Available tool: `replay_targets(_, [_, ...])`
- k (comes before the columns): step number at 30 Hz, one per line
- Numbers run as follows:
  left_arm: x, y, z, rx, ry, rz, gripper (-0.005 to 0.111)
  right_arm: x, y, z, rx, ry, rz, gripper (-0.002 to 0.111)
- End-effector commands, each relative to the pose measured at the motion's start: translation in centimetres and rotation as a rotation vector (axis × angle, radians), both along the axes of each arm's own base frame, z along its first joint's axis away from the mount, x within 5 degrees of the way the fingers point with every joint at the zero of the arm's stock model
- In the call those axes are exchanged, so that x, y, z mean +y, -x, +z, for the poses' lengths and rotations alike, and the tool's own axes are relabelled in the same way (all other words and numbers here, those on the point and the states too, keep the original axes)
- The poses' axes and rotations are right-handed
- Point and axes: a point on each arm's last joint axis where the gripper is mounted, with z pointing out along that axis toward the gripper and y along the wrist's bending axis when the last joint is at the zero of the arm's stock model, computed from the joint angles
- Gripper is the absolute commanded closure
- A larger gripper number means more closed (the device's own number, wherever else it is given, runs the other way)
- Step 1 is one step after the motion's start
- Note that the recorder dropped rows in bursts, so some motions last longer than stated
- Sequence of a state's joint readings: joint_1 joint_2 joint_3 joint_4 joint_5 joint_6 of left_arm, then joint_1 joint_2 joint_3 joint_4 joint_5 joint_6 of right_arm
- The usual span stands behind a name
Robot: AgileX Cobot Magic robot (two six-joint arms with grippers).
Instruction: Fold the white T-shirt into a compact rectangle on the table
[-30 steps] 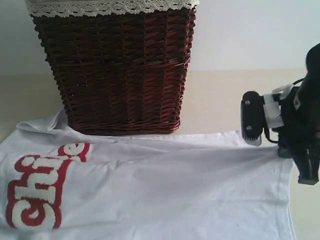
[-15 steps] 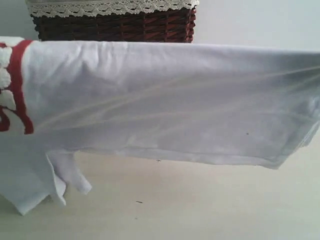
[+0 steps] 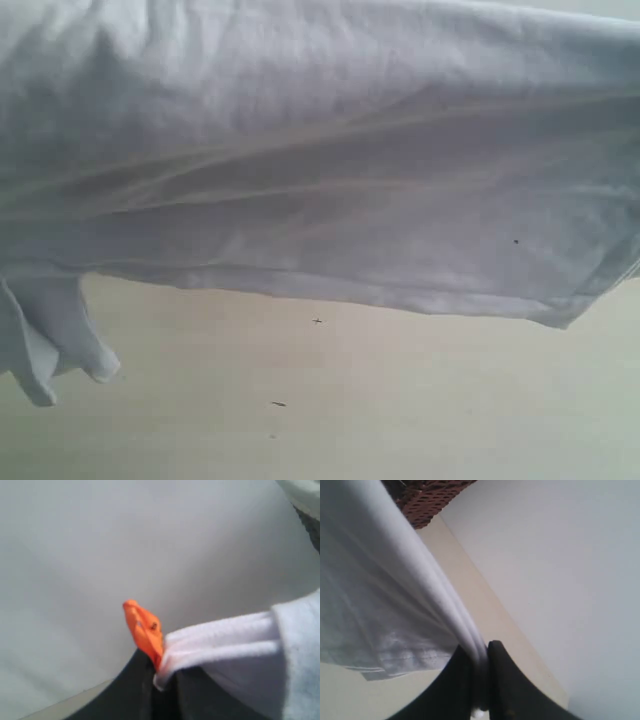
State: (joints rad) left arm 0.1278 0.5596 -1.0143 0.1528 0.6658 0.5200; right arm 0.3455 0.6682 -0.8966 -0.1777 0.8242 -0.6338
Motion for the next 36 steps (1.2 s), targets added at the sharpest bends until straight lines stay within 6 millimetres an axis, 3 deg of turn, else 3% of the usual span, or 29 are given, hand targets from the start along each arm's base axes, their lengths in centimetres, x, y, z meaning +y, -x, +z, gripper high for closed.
replay_targets(1, [-0.1, 1.9, 1.5, -0.082, 0.065, 0.021, 0.107, -0.5, 1.5, 0.6, -0.057, -0.02, 0.009, 0.108])
replay_targets(7, [-0.3, 3.5, 0.7, 0.004, 0.106, 0.036, 0.107, -0.5, 3.5, 0.7, -0.047, -0.079, 0.055, 0.108])
replay_targets(15, [-1.2, 6.3, 1.6, -0.098, 0.155, -0.024, 0.107, -1.6, 6.7, 1.0, -0.111, -0.091, 0.07, 0.108])
replay_targets(20, [-1.6, 5.5, 0.6, 0.011, 0.228, -0.061, 0.107, -1.2, 6.6, 0.6, -0.054, -0.122, 0.093, 0.108])
replay_targets(25, [-1.4, 1.6, -3.2, 0.264, 0.28, -0.065, 0.107, 0.1, 3.2, -2.8, 0.236, -0.043, 0.078, 0.108])
replay_targets(27, [-1.0, -1.8, -7.1, 0.438, 0.267, -0.063, 0.107, 1.4, -0.6, -7.0, 0.488, 0.043, 0.06, 0.108])
replay_targets(29, [-0.6, -4.5, -9.9, 0.51, 0.271, -0.056, 0.107, 2.5, -3.7, -9.4, 0.61, 0.085, 0.055, 0.108])
replay_targets(33, [0.1, -9.8, -14.0, 0.584, 0.15, -0.1, 0.107, 4.4, -9.5, -13.3, 0.606, 0.11, 0.057, 0.108])
replay_targets(36, [0.5, -12.1, -15.5, 0.569, 0.129, -0.101, 0.107, 5.1, -11.8, -14.6, 0.527, 0.111, 0.067, 0.108])
